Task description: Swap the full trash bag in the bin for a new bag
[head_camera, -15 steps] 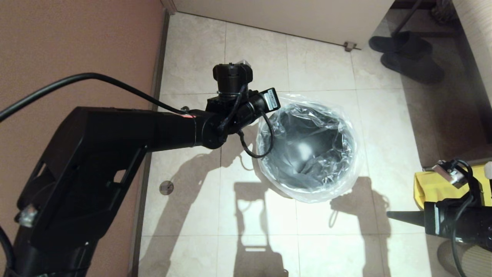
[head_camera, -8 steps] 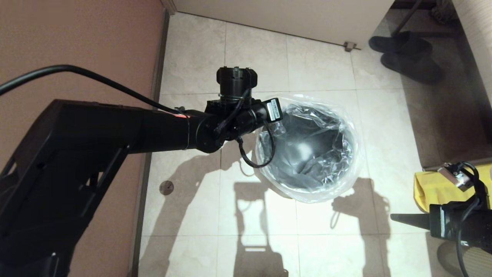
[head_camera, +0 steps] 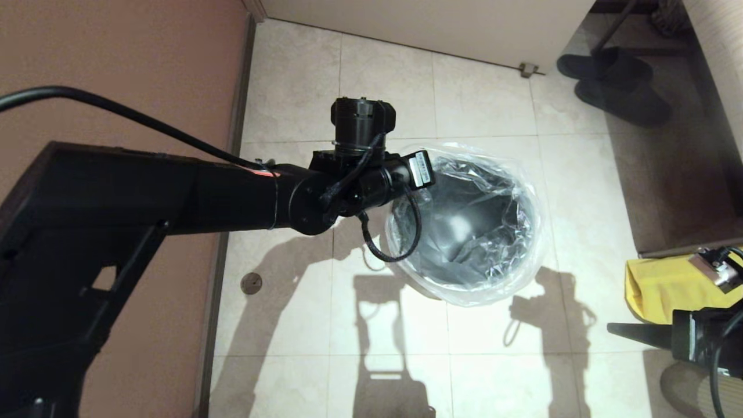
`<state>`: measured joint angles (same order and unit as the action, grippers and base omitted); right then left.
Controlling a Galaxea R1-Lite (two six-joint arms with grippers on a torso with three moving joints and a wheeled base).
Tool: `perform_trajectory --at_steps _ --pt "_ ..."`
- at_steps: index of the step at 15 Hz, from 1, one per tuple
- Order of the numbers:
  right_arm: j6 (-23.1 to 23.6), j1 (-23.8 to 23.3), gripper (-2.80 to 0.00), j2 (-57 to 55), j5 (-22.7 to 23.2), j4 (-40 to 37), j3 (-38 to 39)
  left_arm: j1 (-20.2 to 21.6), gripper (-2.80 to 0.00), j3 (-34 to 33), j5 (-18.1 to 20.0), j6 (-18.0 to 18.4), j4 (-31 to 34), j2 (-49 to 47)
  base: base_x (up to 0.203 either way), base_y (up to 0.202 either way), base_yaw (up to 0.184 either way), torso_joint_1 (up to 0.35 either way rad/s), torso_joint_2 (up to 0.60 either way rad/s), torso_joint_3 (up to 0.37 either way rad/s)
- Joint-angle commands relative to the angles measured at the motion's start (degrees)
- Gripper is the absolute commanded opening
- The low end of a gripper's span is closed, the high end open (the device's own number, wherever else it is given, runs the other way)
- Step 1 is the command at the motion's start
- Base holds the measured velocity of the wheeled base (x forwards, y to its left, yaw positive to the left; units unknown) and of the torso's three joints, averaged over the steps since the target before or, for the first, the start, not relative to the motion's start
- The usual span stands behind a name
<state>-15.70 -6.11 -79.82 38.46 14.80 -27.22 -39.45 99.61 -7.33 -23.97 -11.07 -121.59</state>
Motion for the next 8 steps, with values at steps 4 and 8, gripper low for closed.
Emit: perform_trajectory --at_steps 4,8 --pt "-0.1 -0.1 -2.8 3.9 1.7 0.5 -0.4 -2.5 -2.8 -11.1 -4.2 -1.0 -0.4 8.9 0.0 0.0 0.0 0.0 0.0 0.0" --pt "-0.2 4.5 -2.8 12.9 1.6 0.6 -0.8 1.0 -2.8 -17.3 -12.8 2.7 -0.4 15.1 0.0 0.0 0.0 0.0 0.0 0.0"
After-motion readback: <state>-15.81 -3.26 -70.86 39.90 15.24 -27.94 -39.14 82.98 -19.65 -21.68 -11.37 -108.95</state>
